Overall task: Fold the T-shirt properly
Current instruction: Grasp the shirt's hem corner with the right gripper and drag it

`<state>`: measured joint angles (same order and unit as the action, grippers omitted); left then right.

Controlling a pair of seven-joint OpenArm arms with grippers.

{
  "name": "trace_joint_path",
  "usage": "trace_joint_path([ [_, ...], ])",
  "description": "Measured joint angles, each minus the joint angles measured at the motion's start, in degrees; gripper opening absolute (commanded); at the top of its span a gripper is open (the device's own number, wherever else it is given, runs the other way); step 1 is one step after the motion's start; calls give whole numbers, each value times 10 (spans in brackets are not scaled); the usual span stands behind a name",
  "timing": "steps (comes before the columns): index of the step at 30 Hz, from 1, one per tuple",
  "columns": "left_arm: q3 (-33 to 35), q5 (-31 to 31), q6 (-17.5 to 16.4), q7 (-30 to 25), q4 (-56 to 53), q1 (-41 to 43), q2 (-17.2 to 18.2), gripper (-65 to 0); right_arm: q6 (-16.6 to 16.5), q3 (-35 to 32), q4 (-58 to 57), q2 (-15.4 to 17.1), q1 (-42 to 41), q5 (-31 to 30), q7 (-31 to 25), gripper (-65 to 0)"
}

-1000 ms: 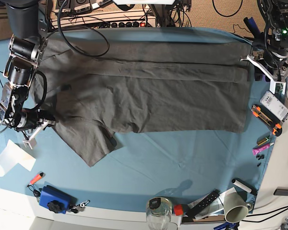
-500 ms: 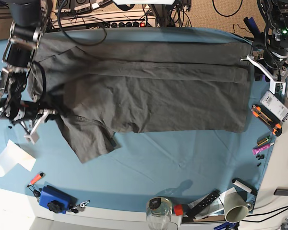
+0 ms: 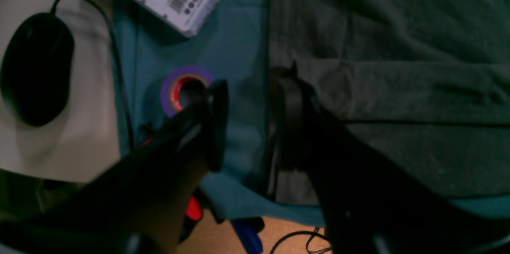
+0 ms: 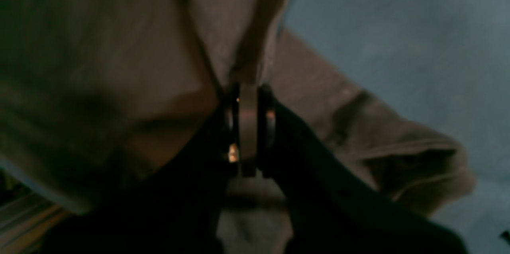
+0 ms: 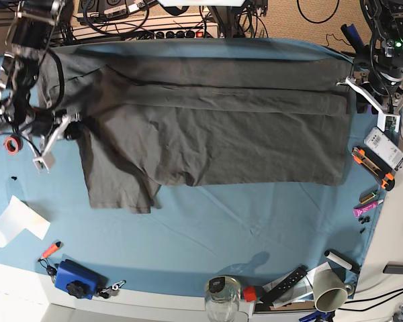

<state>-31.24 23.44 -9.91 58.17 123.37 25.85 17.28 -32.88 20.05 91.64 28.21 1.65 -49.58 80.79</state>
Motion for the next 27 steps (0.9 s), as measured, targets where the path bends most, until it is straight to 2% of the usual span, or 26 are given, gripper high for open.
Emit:
trace_joint_path([
  [5, 0, 0, 0, 0, 0, 0, 0, -443, -22, 44, 60, -1, 54, -29, 1, -650],
  [11, 0, 0, 0, -11, 0, 0, 0, -443, -28, 51, 62, -1, 57, 7, 0, -650],
  [13, 0, 0, 0, -11, 0, 0, 0, -443, -41, 51, 62, -1, 56, 7, -1, -577],
  [16, 0, 0, 0, -11, 0, 0, 0, -443, -43, 51, 62, -1, 57, 7, 0, -462],
  [17, 0, 0, 0, -11, 0, 0, 0, -443, -43, 51, 62, -1, 57, 7, 0, -442],
  [18, 0, 0, 0, -11, 0, 0, 0, -443, -42, 51, 62, -1, 56, 7, 0, -439],
  [21, 0, 0, 0, -11, 0, 0, 0, -443, -10, 54, 62, -1, 56, -15, -1, -439],
  [23, 0, 0, 0, -11, 0, 0, 0, -443, -10, 58, 62, -1, 46, -21, -5, -439],
  [25, 0, 0, 0, -11, 0, 0, 0, -443, -10, 65, 61, -3, 24, -10, -33, -439],
  [27, 0, 0, 0, -11, 0, 0, -1, -443, -10, 68, 60, -3, -5, 32, -73, -439],
])
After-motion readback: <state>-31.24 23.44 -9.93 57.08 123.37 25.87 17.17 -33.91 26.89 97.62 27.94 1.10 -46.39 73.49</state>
